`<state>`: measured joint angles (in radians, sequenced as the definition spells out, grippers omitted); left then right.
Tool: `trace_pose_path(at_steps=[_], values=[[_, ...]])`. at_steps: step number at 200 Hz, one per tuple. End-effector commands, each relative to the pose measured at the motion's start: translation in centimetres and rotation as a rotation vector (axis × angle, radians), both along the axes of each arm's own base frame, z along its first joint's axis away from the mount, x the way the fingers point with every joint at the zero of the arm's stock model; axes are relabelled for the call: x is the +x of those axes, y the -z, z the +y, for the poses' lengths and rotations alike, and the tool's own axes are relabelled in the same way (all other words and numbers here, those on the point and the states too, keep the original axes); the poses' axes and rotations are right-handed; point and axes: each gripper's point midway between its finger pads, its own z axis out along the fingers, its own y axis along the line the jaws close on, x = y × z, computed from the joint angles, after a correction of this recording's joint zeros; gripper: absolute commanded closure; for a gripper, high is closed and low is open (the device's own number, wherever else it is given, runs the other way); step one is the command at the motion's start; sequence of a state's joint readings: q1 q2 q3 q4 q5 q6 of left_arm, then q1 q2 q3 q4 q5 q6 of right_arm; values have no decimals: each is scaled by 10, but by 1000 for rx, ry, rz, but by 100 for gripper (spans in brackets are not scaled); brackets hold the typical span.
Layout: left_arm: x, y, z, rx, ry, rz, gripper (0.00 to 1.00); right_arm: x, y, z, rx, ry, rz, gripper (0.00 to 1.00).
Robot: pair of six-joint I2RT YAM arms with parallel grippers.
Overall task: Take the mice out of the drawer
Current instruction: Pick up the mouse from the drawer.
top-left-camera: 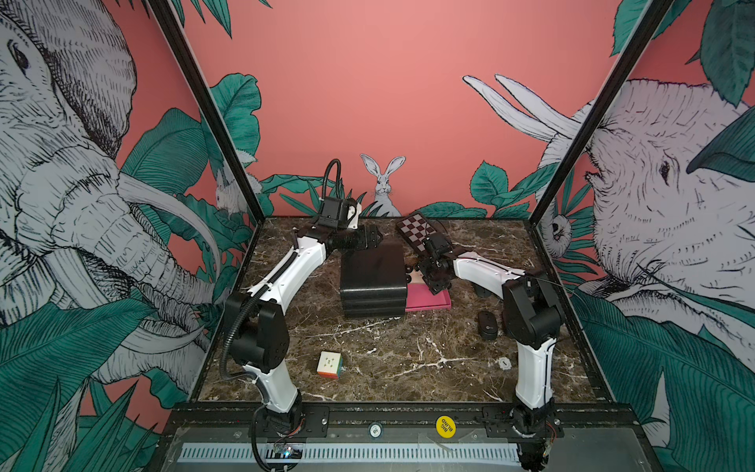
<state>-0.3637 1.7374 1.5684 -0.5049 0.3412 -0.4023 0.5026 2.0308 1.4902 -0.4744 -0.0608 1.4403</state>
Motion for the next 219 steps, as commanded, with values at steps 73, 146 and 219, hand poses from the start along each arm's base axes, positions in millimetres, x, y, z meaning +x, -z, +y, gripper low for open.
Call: trace_pose_path(at_steps=[73,146,219], values=[[-28,31,3,29,10,142,9,3,19,-3,-97,-27,49,22],[-28,32,5,33,-1,139,9,-3,33,-2,-146,-105,110,22],[-29,36,6,34,-5,143,9,-33,40,-22,-240,-218,179,28]])
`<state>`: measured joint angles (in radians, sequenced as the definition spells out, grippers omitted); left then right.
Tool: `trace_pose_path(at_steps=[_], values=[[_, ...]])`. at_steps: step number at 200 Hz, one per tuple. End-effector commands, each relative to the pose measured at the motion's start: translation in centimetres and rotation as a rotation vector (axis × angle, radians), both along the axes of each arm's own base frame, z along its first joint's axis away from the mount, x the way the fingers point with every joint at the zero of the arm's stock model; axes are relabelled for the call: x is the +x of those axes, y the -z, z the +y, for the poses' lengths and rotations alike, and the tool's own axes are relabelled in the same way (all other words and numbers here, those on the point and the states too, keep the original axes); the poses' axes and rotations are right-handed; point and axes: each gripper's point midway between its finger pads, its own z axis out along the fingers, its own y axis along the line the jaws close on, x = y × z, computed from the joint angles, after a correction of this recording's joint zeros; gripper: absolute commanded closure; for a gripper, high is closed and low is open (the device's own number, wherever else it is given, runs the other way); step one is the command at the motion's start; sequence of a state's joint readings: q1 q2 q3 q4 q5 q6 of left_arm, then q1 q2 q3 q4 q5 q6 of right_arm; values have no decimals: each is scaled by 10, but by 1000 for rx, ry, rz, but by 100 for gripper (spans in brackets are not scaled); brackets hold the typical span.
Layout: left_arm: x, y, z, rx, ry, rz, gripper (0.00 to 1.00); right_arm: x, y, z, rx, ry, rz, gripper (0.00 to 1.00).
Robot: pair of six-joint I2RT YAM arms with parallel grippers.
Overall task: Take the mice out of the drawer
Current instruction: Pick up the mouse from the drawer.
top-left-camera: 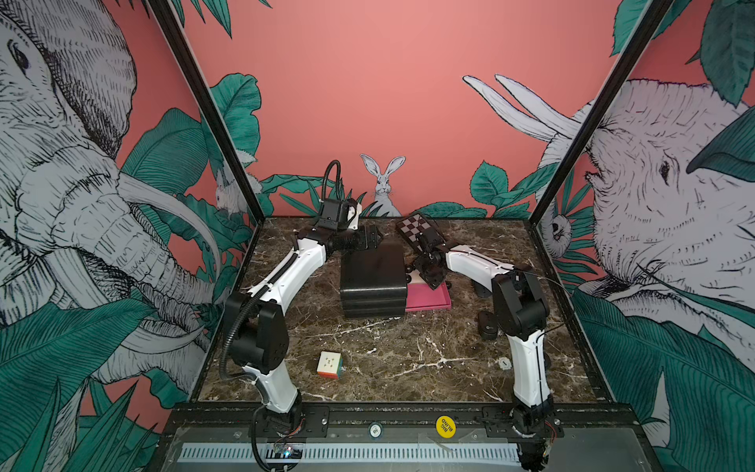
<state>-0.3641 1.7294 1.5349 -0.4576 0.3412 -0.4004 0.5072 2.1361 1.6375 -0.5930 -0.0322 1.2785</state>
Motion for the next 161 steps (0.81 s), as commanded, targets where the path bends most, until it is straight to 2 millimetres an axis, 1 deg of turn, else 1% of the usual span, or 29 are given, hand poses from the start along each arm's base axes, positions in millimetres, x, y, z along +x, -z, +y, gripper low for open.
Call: trace_pose_path(at_steps=[1,24,56,86,97,132,148,161], values=[[-31,33,7,41,-6,164,9,-43,28,-25,-135,-72,150,28],[-31,34,6,37,-3,165,9,-49,22,-32,-173,-128,153,30],[-31,33,5,34,1,163,9,-62,15,-38,-208,-211,163,30],[-32,34,5,31,9,165,9,-63,6,-38,-202,-268,122,28],[-32,35,4,30,13,168,9,-62,3,-38,-196,-261,107,27],[-35,35,2,25,29,172,9,-46,-17,-28,-135,-204,34,24],[-36,36,2,25,37,174,9,-48,-24,-29,-137,-182,52,22],[-37,36,2,26,43,173,9,-51,-25,-32,-145,-157,70,21]])
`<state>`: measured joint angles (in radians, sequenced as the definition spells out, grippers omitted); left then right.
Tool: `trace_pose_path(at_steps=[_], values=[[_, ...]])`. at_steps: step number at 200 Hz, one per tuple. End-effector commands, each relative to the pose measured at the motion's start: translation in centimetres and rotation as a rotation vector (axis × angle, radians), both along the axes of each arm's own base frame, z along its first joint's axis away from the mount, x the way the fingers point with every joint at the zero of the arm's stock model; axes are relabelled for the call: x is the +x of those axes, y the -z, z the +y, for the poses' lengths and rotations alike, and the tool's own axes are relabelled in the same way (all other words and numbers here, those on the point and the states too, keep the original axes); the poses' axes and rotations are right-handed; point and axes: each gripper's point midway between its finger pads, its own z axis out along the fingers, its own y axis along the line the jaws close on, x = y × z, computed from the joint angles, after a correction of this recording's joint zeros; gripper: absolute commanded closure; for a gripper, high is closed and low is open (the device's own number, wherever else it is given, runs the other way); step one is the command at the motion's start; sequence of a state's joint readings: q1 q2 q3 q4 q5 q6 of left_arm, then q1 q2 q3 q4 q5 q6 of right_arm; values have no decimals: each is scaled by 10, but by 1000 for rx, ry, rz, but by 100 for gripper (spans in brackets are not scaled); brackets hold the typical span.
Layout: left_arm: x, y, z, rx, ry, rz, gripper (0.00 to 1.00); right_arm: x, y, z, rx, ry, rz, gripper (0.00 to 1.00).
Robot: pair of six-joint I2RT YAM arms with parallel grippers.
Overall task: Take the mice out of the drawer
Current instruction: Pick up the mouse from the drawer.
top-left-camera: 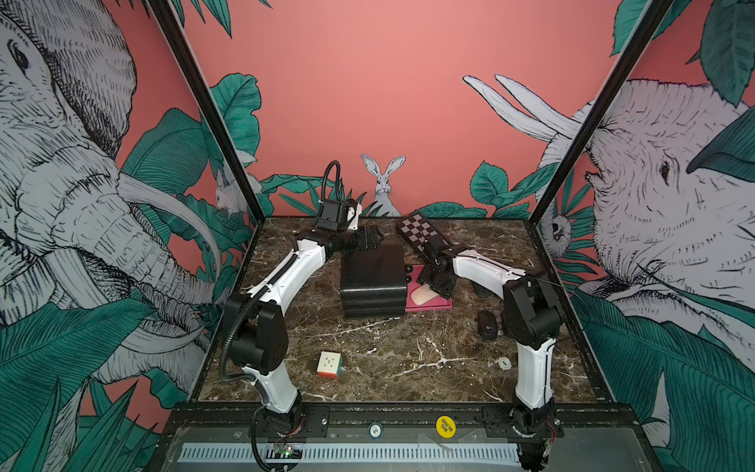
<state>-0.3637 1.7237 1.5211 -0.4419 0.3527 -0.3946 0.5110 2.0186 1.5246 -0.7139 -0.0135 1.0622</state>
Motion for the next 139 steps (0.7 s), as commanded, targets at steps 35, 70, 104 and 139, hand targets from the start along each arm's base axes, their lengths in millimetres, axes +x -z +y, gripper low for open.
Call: trace_pose_path(at_steps=[35,70,104,139], values=[[-37,37,1,27,49,182,9,-14,-14,-1,60,181,-8,22],[-38,38,-1,22,70,182,9,-9,-14,3,71,238,-24,24],[-38,38,-3,18,83,181,9,-6,-7,15,77,254,-8,27],[-37,35,-9,-47,91,197,9,-10,3,17,30,248,29,29]])
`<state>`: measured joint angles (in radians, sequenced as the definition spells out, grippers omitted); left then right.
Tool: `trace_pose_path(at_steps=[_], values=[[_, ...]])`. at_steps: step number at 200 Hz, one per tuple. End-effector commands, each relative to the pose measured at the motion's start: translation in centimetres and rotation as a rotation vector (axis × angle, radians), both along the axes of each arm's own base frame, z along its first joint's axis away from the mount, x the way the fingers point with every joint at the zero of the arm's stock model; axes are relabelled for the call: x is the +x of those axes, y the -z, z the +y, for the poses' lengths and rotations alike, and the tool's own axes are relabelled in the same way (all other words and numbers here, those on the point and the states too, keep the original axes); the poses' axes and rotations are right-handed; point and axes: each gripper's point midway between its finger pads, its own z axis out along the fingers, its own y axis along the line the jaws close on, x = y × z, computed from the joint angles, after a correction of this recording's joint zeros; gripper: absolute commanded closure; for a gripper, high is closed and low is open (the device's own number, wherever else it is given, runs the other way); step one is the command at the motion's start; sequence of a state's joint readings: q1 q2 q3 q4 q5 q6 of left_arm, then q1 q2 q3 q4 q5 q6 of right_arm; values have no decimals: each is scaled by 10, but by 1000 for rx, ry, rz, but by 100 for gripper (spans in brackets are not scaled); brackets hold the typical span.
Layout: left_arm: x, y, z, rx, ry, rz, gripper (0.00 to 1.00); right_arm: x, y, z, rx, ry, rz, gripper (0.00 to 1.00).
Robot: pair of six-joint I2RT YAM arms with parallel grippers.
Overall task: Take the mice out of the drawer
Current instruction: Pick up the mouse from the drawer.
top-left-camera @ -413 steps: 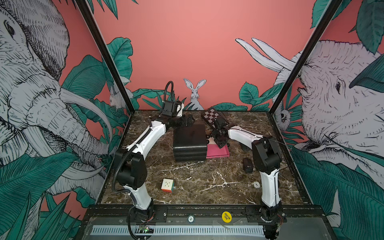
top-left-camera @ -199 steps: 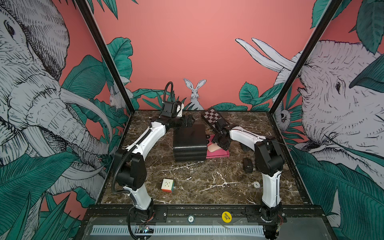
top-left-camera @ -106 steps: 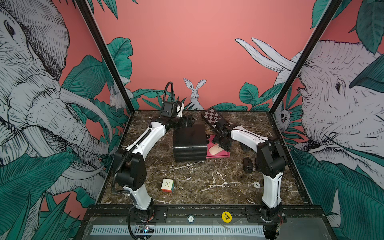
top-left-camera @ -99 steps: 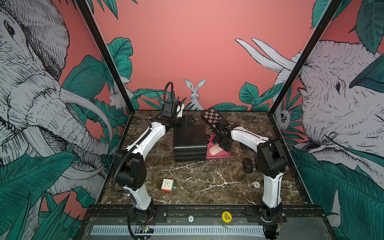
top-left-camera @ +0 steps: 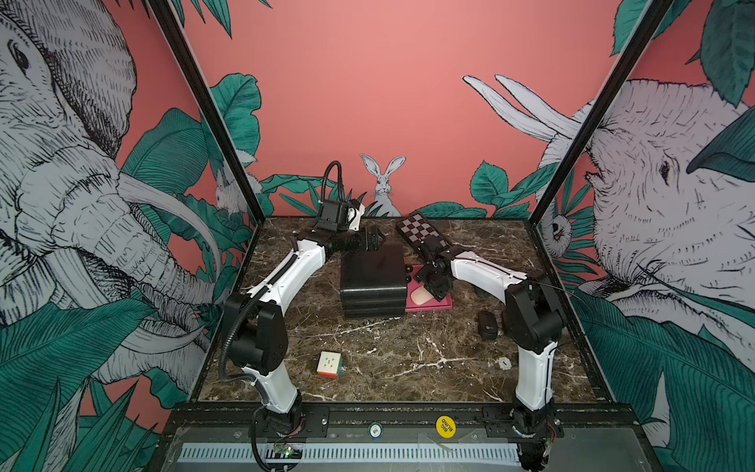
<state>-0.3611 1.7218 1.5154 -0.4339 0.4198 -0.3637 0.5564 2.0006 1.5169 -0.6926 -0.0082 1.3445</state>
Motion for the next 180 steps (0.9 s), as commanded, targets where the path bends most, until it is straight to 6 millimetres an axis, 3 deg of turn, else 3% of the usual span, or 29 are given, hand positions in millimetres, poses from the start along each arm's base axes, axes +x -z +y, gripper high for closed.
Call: trace_pose_path(at_steps=[1,58,150,180], values=[[-31,38,-1,-15,29,204,8,-4,10,-2,-51,20,34,29],[-28,38,-1,-21,28,206,8,-14,17,-6,-88,51,69,31],[-29,34,4,2,23,191,8,-5,34,-3,-112,37,73,35],[-29,34,5,5,23,193,8,-2,30,-2,-104,43,56,45]])
